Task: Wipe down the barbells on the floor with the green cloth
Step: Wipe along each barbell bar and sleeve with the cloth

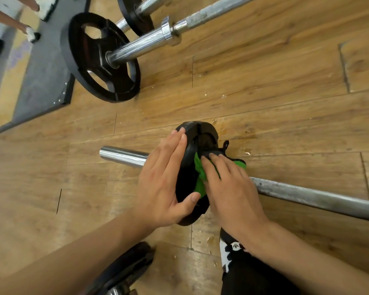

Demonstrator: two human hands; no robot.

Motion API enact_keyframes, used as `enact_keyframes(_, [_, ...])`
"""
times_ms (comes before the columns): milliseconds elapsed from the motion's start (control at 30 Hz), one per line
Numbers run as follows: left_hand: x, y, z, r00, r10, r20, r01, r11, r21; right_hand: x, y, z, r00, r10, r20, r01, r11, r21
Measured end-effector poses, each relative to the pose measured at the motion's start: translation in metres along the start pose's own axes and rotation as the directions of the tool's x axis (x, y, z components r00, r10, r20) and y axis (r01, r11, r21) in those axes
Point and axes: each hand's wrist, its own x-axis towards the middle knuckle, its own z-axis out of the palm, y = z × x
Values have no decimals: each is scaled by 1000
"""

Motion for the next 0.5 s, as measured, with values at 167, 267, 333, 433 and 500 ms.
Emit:
enact_keyframes(167, [36, -11, -6, 997, -8, 81, 7, 1000, 9, 23, 8, -4, 993, 6, -122, 0, 999, 49])
enact_keyframes(267, [55, -13, -7, 997, -48, 58, 48, 999, 2, 35, 13, -15, 981, 56, -185, -20, 982, 189])
enact_keyframes(333, [63, -13, -6, 997, -76, 12, 76, 997, -7, 43, 16, -24, 970, 105, -218, -42, 961, 275])
enact_keyframes(433, [73, -11, -5, 997, -72, -10, 72, 997, 0, 53, 25, -38, 965, 75, -252, 0, 958, 286])
enact_keyframes(500, [81, -11, -7, 997, -74, -10, 74, 997, -1, 57, 33, -47, 958, 69, -280, 18, 954, 298])
